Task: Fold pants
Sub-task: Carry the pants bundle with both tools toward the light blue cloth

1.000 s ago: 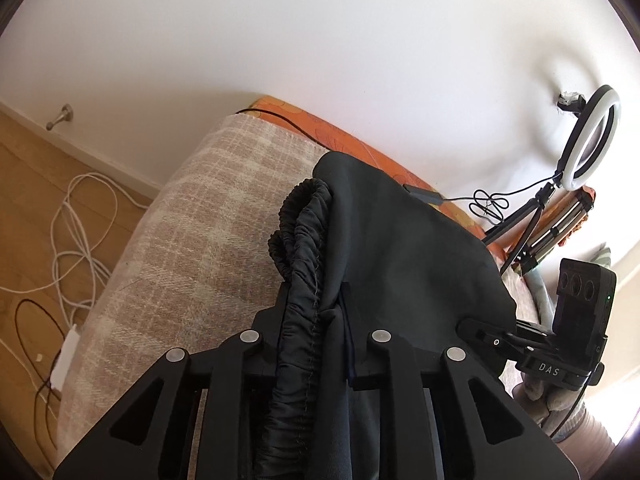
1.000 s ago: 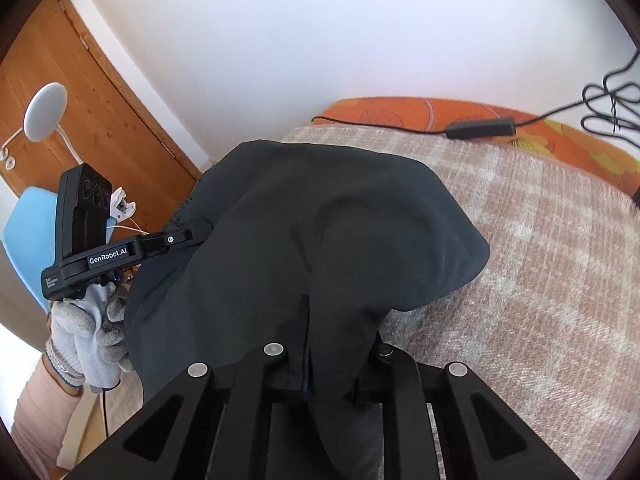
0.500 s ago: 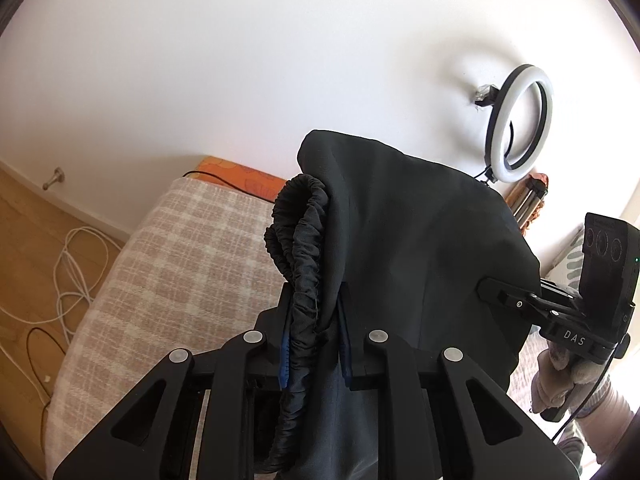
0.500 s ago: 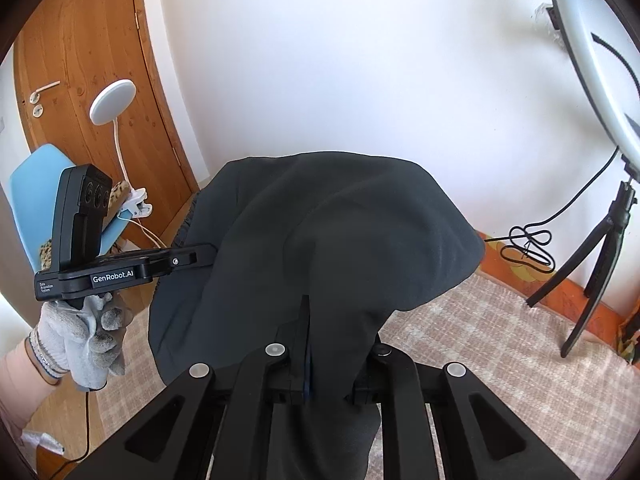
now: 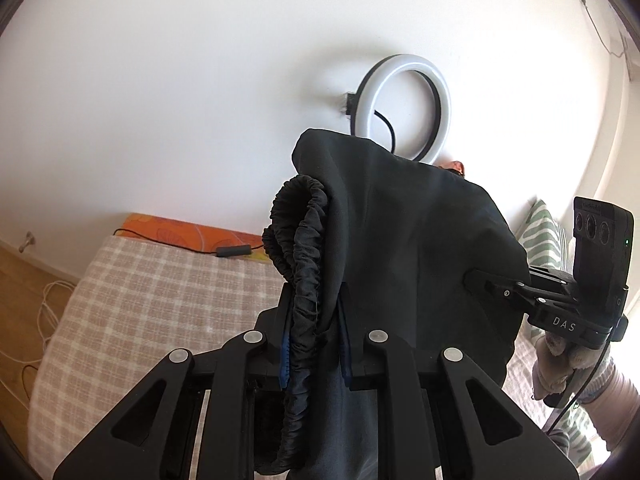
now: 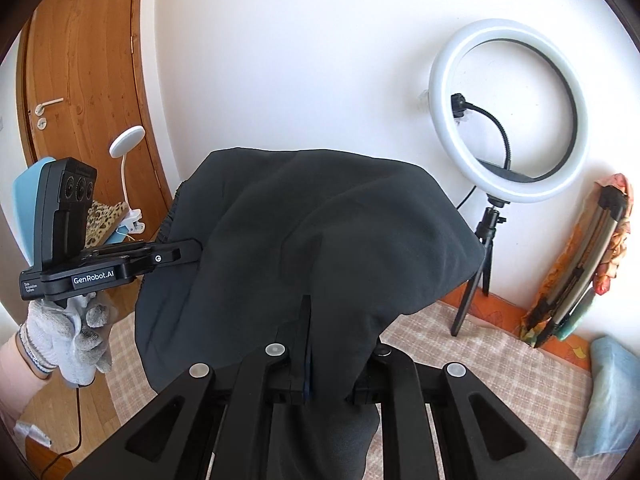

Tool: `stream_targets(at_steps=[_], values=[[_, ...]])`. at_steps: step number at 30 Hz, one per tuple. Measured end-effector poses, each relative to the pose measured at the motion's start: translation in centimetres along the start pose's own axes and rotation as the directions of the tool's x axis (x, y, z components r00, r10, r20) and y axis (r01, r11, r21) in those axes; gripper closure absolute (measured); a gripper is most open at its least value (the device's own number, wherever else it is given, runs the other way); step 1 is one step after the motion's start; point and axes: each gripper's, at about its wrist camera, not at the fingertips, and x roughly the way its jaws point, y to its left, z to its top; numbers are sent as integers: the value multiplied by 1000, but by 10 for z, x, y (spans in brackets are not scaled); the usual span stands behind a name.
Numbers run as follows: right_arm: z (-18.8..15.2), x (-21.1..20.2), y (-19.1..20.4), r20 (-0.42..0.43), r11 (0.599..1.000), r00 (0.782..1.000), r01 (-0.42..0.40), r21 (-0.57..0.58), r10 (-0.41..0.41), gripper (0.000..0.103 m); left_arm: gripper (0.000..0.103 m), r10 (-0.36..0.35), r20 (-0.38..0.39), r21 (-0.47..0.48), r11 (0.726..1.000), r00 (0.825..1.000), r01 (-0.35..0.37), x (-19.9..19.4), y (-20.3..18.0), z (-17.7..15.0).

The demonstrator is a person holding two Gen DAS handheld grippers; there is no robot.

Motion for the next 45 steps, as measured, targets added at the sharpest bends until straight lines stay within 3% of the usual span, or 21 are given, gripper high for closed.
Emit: stream_targets(at_steps=[13,24,29,40,45], values=[[-42,-114,-45,68,993,992,101,55,-105,93,87,-73,5,147,987,997,71,-2,-124,-8],[-75,-191,-92,101,976,975,189,108,-200,93,87,-150,-18,274,950,989,149,21,-226,-17],[-90,-223,-118,115,964,964,223,146,-241,93,87,-194,-37,331,923,980,195,38,-277,-19],[-120,-291,-197,111,915,924,335,225,-365,93,87,-308,-104,332,886,946,325,92,-368,-23],[-134,-316,-237,103,888,905,375,267,-413,93,87,-332,-114,368,861,937,350,118,-412,-28]])
